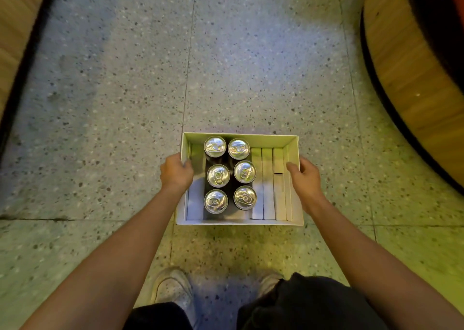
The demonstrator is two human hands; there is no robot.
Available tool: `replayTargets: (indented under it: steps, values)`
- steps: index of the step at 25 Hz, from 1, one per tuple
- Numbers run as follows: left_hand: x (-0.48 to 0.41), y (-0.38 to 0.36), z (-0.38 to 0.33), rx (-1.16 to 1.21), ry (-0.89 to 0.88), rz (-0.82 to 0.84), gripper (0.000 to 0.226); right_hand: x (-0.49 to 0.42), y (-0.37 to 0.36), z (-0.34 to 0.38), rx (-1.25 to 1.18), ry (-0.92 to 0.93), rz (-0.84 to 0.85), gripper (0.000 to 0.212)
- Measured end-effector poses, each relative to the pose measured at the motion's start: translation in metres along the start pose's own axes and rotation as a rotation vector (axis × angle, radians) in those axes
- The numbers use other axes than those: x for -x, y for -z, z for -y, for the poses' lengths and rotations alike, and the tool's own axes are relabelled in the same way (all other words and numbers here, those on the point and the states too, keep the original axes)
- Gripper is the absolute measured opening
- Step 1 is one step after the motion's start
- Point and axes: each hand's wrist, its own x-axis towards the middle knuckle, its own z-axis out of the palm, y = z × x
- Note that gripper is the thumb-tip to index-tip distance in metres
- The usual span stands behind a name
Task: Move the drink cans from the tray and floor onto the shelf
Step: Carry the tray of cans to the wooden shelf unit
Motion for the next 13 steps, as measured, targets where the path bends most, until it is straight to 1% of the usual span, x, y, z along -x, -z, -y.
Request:
replayTargets:
  steps: [4, 7, 11, 13]
  values:
    - [0.005, 0.004, -0.004, 0.004, 0.015, -0.028, 0.024, 0.007, -0.001, 0.008, -0.046, -0.004, -0.034, 0.028]
    - [0.015, 0.018, -0.020, -0.020, -0.017, -0.035, 0.025, 0.015, 0.005, 0.024, -0.059, 0.017, -0.063, 0.030]
    - [0.050, 0.069, -0.058, -0.001, 0.000, -0.035, 0.025, 0.045, 0.032, 0.079, -0.062, 0.002, -0.058, 0.026]
    - [0.075, 0.108, -0.085, 0.013, 0.017, -0.032, 0.026, 0.071, 0.050, 0.122, -0.070, -0.013, -0.054, 0.027]
